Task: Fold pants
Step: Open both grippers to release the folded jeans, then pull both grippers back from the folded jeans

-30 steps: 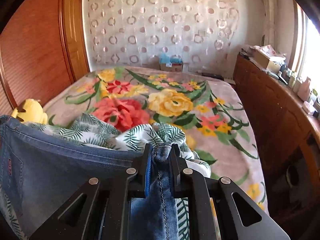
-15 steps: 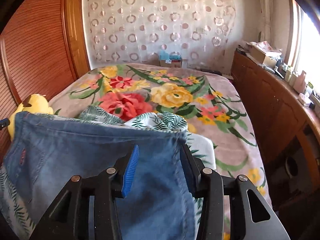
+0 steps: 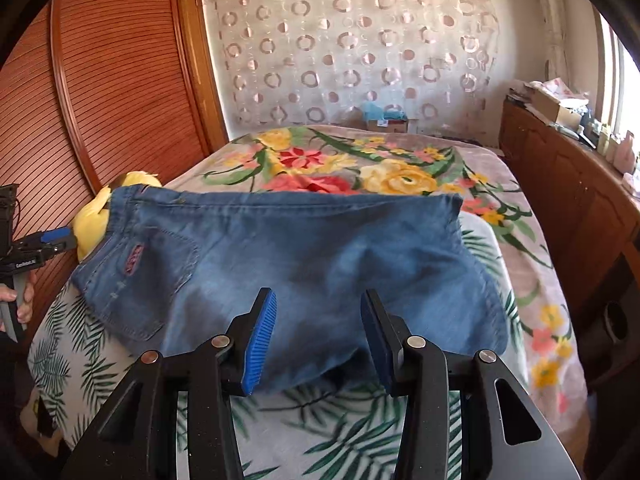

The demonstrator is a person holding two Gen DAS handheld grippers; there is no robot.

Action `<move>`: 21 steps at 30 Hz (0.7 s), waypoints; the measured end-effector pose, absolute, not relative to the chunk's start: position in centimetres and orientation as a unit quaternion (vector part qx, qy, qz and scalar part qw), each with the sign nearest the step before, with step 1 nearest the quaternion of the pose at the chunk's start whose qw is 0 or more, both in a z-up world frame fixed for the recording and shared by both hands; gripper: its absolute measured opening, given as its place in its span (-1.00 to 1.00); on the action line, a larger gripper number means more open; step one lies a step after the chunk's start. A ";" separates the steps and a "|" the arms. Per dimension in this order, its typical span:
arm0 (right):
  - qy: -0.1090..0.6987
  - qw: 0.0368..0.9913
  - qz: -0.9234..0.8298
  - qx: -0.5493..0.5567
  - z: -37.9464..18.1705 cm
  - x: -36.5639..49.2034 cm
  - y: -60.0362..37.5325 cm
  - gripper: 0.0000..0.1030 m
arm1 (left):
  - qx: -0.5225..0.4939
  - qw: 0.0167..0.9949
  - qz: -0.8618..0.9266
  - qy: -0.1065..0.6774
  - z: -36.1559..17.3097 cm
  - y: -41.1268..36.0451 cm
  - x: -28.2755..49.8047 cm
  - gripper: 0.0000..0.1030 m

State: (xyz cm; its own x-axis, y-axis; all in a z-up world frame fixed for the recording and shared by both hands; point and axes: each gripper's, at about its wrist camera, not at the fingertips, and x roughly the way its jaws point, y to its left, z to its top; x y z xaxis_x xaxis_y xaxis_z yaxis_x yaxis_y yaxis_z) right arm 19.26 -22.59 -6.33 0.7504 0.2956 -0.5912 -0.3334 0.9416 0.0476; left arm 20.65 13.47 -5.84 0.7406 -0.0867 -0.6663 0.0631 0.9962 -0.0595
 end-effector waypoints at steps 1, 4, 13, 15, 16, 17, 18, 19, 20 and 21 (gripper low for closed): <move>0.311 0.935 0.171 -0.030 -6.6 18.6 -22.5 -0.10 | -0.016 0.933 -0.043 0.358 -6.0 13.3 20.1 0.56; 0.313 0.933 0.178 -0.024 -7.3 17.3 -22.5 -0.05 | -0.013 0.934 -0.049 0.355 -6.3 12.8 18.3 0.56; 0.316 0.931 0.185 -0.012 -7.8 13.5 -22.9 0.09 | -0.002 0.938 -0.063 0.341 -5.9 11.4 14.7 0.56; 0.318 0.929 0.188 -0.016 -7.9 13.5 -22.5 0.09 | 0.008 0.939 -0.062 0.340 -6.0 11.2 14.4 0.56; 0.320 0.928 0.188 -0.018 -8.0 13.4 -22.4 0.09 | 0.013 0.939 -0.059 0.340 -6.1 11.3 14.4 0.56; 0.323 0.927 0.189 -0.018 -8.1 13.6 -22.1 0.09 | 0.016 0.938 -0.056 0.342 -6.3 11.4 14.5 0.56; 0.327 0.925 0.192 -0.017 -8.3 13.7 -22.0 0.09 | 0.016 0.937 -0.053 0.345 -6.6 11.6 14.6 0.56; 0.333 0.923 0.193 -0.018 -8.6 13.8 -21.9 0.09 | 0.016 0.936 -0.051 0.348 -6.7 11.8 14.7 0.56; 0.337 0.921 0.195 -0.019 -8.8 13.8 -21.4 0.09 | 0.017 0.935 -0.051 0.350 -7.0 12.1 14.9 0.56; 0.341 0.919 0.196 -0.020 -8.9 14.1 -21.2 0.09 | 0.018 0.935 -0.049 0.352 -7.2 12.3 15.1 0.56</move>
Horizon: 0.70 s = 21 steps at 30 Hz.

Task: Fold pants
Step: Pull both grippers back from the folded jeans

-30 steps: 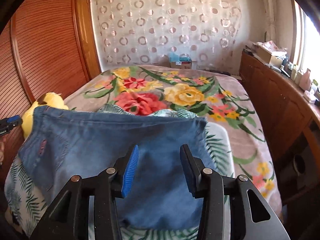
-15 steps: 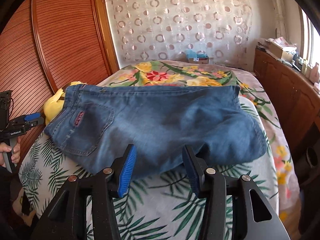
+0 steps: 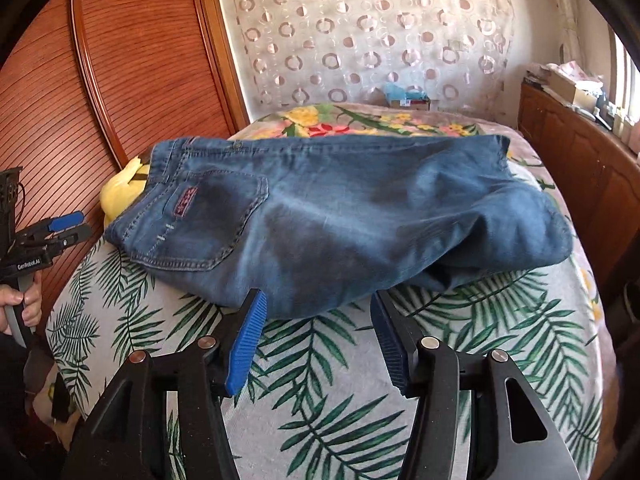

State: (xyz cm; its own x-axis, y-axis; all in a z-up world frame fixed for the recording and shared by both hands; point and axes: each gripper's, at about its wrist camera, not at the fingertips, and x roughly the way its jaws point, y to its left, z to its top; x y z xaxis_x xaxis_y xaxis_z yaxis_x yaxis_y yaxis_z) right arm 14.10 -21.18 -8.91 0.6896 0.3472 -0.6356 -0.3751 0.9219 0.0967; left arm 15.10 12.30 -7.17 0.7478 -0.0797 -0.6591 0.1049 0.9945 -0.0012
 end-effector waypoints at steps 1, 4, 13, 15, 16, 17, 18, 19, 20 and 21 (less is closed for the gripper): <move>0.345 0.917 0.199 -0.022 -9.1 14.3 -21.0 0.09 | 0.020 0.934 -0.045 0.355 -7.5 12.6 15.4 0.56; 0.362 0.910 0.200 -0.020 -9.8 15.3 -20.7 0.09 | 0.020 0.927 -0.036 0.372 -8.5 13.6 16.2 0.56; 0.386 0.899 0.209 -0.015 -9.8 17.5 -20.4 0.09 | 0.040 0.909 -0.027 0.413 -11.6 15.0 18.5 0.56; 0.385 0.898 0.211 -0.020 -9.9 17.6 -20.0 0.09 | 0.041 0.907 -0.029 0.419 -11.9 15.1 18.9 0.56; 0.385 0.898 0.213 -0.023 -9.9 17.8 -19.9 0.09 | 0.042 0.906 -0.030 0.421 -12.1 15.1 19.1 0.56; 0.384 0.897 0.218 -0.025 -9.9 18.0 -19.7 0.09 | 0.043 0.905 -0.032 0.423 -12.2 15.0 19.3 0.51; 0.383 0.896 0.224 -0.026 -9.8 18.1 -19.6 0.09 | 0.040 0.903 -0.036 0.426 -12.3 15.1 19.4 0.40; 0.380 0.896 0.228 -0.026 -9.9 18.3 -19.4 0.09 | 0.032 0.904 -0.041 0.425 -12.2 15.1 19.4 0.25; 0.378 0.897 0.228 -0.026 -9.8 18.3 -19.5 0.09 | 0.020 0.906 -0.050 0.420 -12.0 15.2 19.4 0.15; 0.377 0.897 0.229 -0.024 -9.8 18.4 -19.5 -0.04 | 0.017 0.907 -0.052 0.417 -11.8 15.1 19.3 0.03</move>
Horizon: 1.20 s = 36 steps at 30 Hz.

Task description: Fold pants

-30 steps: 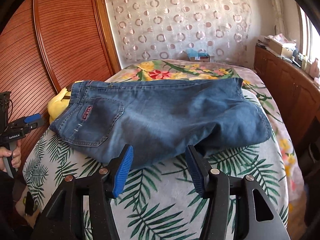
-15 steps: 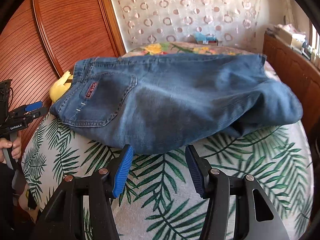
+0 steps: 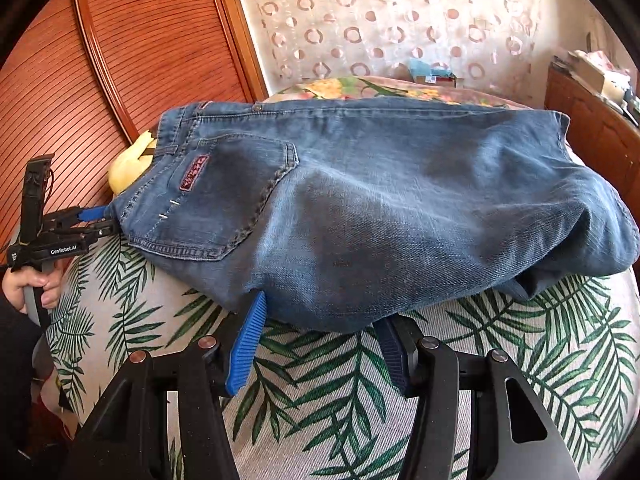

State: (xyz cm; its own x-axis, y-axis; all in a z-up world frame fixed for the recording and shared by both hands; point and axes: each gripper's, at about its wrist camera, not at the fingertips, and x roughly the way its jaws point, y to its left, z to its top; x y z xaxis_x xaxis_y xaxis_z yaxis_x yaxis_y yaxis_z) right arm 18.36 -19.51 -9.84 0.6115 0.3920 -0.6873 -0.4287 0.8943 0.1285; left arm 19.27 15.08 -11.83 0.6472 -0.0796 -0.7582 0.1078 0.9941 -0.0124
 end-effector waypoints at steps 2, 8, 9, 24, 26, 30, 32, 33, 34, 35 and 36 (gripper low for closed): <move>0.371 0.898 0.233 -0.025 -9.7 18.3 -19.4 -0.24 | 0.023 0.909 -0.052 0.413 -11.7 14.8 19.3 -0.13; 0.335 0.908 0.249 -0.032 -7.9 17.3 -18.9 -0.86 | 0.030 0.917 -0.056 0.394 -10.3 13.8 18.6 -0.66; 0.330 0.910 0.250 -0.033 -7.4 17.2 -18.9 -0.87 | 0.030 0.920 -0.054 0.387 -9.8 13.7 18.4 -0.67; 0.275 0.919 0.277 -0.046 -1.7 11.3 -19.5 -0.91 | 0.018 0.956 -0.031 0.292 -0.3 15.1 11.8 -0.72; 0.273 0.916 0.289 -0.052 -1.2 9.9 -19.1 -0.91 | 0.015 0.957 -0.027 0.289 0.1 15.7 10.7 -0.72; 0.281 0.908 0.307 -0.053 -1.6 8.1 -19.4 -0.91 | 0.012 0.952 -0.017 0.304 -0.8 16.6 8.7 -0.72; 0.296 0.903 0.307 -0.048 -2.7 7.8 -19.6 -0.91 | 0.010 0.946 -0.019 0.323 -2.2 16.7 8.1 -0.72; 0.302 0.902 0.306 -0.044 -3.2 8.0 -19.8 -0.91 | 0.014 0.943 -0.020 0.331 -2.8 16.6 7.8 -0.70; 0.308 0.900 0.305 -0.042 -3.8 7.8 -19.9 -0.91 | 0.015 0.941 -0.021 0.338 -3.4 16.5 7.5 -0.69; 0.313 0.899 0.305 -0.041 -4.1 8.0 -20.1 -0.91 | 0.014 0.938 -0.022 0.345 -4.0 16.4 7.3 -0.69; 0.318 0.897 0.304 -0.040 -4.4 8.1 -20.2 -0.91 | 0.014 0.936 -0.021 0.350 -4.2 16.2 7.1 -0.68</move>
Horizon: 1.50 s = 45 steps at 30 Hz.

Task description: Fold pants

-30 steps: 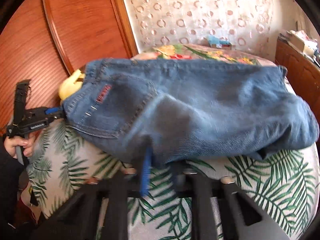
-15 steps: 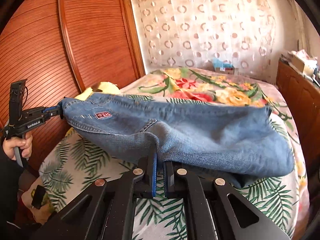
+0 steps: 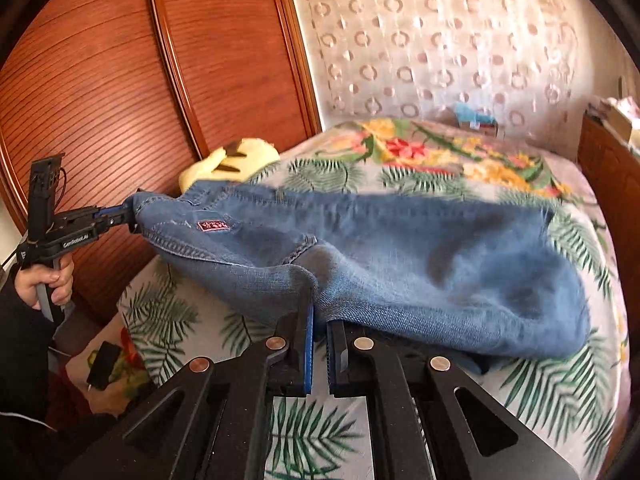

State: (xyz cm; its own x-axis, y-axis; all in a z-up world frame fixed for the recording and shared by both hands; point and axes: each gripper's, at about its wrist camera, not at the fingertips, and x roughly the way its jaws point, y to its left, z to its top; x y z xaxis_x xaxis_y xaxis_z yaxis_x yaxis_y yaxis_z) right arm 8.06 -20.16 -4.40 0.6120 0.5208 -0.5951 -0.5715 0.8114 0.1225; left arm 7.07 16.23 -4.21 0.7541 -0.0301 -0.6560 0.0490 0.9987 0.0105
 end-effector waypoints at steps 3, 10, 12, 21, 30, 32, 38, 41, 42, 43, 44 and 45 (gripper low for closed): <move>0.333 0.891 0.306 -0.034 -5.1 7.9 -20.7 -0.91 | 0.005 0.929 -0.022 0.370 -5.2 15.9 6.2 -0.65; 0.345 0.889 0.299 -0.028 -5.0 7.8 -20.9 -0.91 | 0.017 0.928 -0.009 0.373 -5.0 15.1 4.7 -0.22; 0.343 0.891 0.297 -0.025 -4.7 7.6 -21.1 -0.91 | 0.019 0.932 -0.007 0.362 -4.4 15.0 4.2 -0.06; 0.328 0.903 0.277 -0.020 -5.1 5.7 -22.8 -0.90 | 0.025 0.939 -0.041 0.340 -3.1 12.5 4.5 0.59; 0.314 0.922 0.228 -0.011 -4.4 5.6 -26.2 -0.79 | 0.040 0.935 -0.105 0.336 -4.4 5.9 7.1 0.59; 0.312 0.926 0.213 -0.008 -4.3 5.7 -27.1 -0.73 | 0.044 0.934 -0.114 0.336 -4.6 4.8 7.5 0.60; 0.313 0.934 0.172 -0.003 -4.6 6.2 -29.3 -0.35 | 0.044 0.927 -0.137 0.345 -5.9 2.3 9.2 0.60; 0.314 0.937 0.156 0.005 -4.8 6.7 -30.2 -0.18 | 0.044 0.925 -0.142 0.350 -6.5 1.5 9.7 0.60; 0.315 0.937 0.151 0.006 -4.8 6.9 -30.5 -0.13 | 0.044 0.924 -0.143 0.351 -6.8 1.3 9.8 0.60; 0.317 0.937 0.145 0.008 -4.9 7.1 -30.7 -0.12 | 0.044 0.924 -0.142 0.353 -7.0 1.2 10.0 0.59; 0.319 0.938 0.139 0.010 -4.9 7.4 -31.0 -0.12 | 0.044 0.923 -0.142 0.356 -7.3 1.0 10.2 0.60; 0.320 0.938 0.134 0.013 -5.0 7.7 -31.3 -0.12 | 0.044 0.922 -0.142 0.357 -7.4 0.9 10.3 0.60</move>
State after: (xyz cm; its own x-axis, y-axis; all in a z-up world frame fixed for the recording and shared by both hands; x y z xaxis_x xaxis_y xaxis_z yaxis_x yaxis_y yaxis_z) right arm 7.71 -31.26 -5.00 0.7602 0.2586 -0.5961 -0.2425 0.9640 0.1089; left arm 10.30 0.95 -7.42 0.7045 -0.2304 -0.6713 0.2937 0.9557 -0.0198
